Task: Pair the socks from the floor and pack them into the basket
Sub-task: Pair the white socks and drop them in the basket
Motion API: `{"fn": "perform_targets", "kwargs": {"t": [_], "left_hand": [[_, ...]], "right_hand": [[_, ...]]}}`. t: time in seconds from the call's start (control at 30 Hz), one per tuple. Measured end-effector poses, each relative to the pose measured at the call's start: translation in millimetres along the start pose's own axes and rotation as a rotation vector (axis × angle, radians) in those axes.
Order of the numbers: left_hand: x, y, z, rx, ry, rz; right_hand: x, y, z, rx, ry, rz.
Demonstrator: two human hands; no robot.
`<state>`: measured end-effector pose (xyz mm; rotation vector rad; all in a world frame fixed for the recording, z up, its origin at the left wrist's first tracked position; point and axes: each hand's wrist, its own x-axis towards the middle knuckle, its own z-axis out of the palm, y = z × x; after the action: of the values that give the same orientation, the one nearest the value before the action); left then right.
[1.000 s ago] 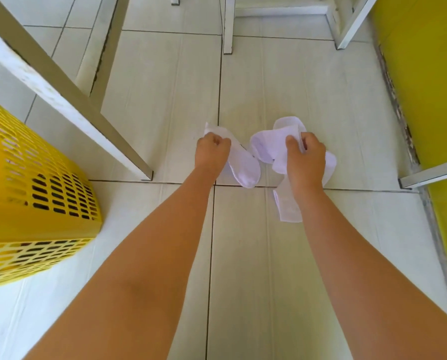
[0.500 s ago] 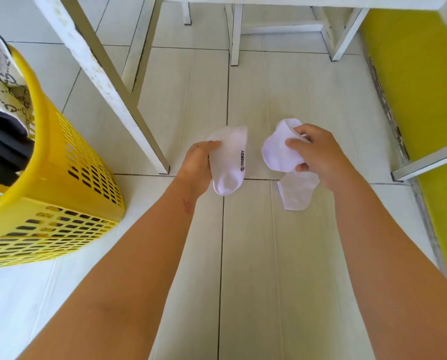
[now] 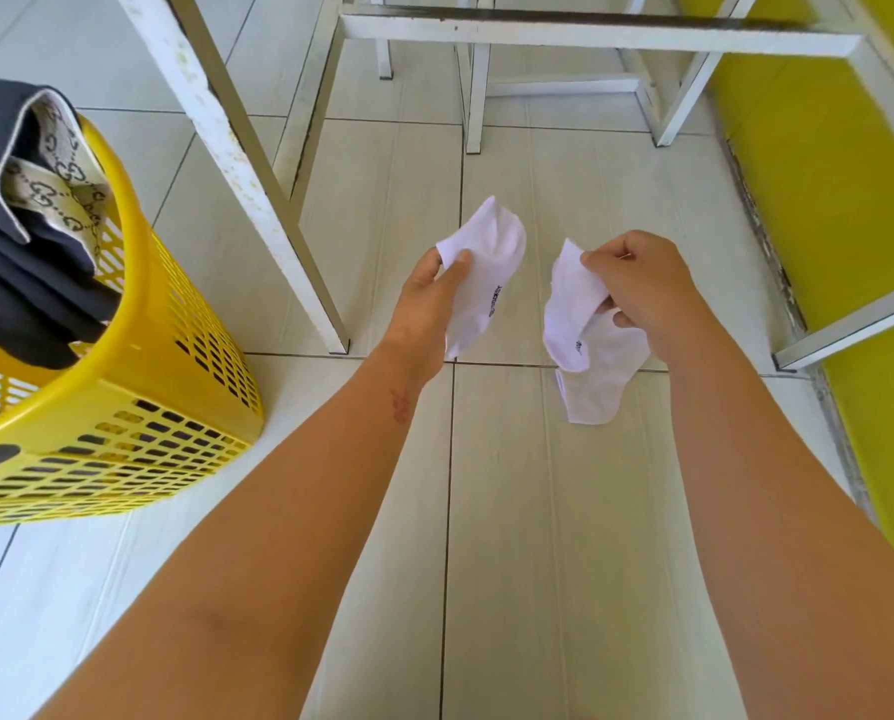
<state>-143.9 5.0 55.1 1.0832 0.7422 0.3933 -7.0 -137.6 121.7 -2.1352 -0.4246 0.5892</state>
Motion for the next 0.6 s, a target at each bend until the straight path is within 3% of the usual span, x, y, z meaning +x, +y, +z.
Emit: {"fn": "perform_targets", "kwargs": {"t": [0.17, 0.27, 0.4, 0.6], "left_hand": [[-1, 4, 3, 0.052, -0.007, 0.010], [-4, 8, 1, 0.086, -0.016, 0.047], [-6, 11, -3, 0.072, -0.079, 0.020], [-19, 19, 3, 0.039, -0.373, -0.049]], "right_hand": [[-2, -6, -2, -0.093, -0.063, -0.024], [-5, -16, -7, -0.306, -0.235, -0.121], [-14, -30, -7, -0.323, -0.417, -0.183], [-15, -33, -4, -0.205, -0.397, -0.284]]}}
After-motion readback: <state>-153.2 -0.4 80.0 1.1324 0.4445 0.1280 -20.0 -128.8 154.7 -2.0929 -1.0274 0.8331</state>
